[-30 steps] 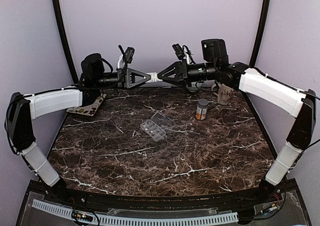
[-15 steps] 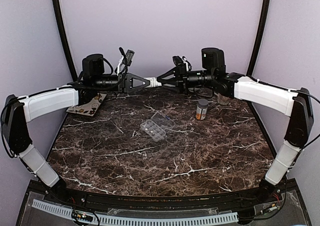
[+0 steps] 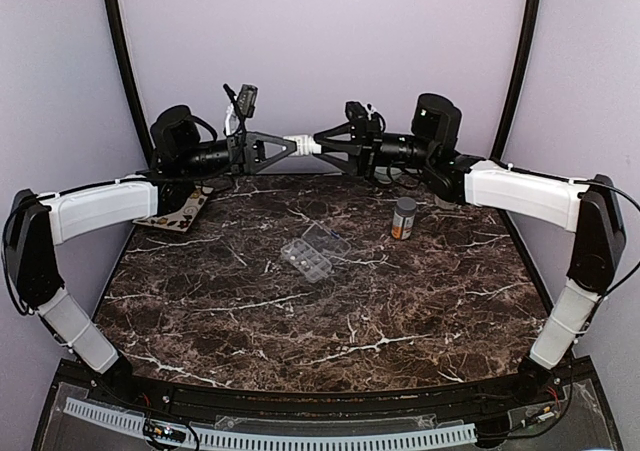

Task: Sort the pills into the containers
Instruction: Screw the lid of the pill bottle onto the pill bottle.

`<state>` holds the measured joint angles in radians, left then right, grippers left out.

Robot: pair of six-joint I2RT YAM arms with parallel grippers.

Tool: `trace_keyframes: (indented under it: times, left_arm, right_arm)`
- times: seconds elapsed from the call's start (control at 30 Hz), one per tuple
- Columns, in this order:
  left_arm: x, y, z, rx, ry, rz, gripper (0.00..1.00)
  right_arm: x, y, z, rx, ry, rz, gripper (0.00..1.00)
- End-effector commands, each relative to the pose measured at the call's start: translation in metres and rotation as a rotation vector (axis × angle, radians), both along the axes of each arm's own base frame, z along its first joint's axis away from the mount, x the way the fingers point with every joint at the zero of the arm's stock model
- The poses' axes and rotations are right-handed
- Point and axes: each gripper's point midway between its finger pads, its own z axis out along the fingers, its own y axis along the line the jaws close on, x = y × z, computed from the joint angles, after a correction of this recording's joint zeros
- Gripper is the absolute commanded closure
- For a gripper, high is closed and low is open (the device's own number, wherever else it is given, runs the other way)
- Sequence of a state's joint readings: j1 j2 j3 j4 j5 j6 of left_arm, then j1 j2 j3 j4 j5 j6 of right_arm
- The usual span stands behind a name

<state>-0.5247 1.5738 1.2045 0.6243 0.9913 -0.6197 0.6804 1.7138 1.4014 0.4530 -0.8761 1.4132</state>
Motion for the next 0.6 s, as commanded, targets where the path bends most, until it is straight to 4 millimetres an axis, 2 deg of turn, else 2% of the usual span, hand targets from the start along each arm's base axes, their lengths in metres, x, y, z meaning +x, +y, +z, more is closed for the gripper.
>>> trace_keyframes:
  times: [0.0, 0.2, 0.57]
  left_arm:
    - [-0.047, -0.027, -0.006, -0.037, 0.061, -0.236, 1.0]
    - [-0.046, -0.027, -0.007, -0.031, 0.06, -0.228, 1.0]
    - [-0.044, -0.026, -0.027, 0.058, 0.004, -0.181, 1.0]
  right_arm:
    - [-0.023, 0.016, 0.021, 0.094, -0.093, 0.074, 1.0]
    - [-0.02, 0.018, 0.016, 0.008, -0.13, 0.049, 1.0]
    - [-0.017, 0.017, 0.016, -0.017, -0.001, 0.03, 1.0]
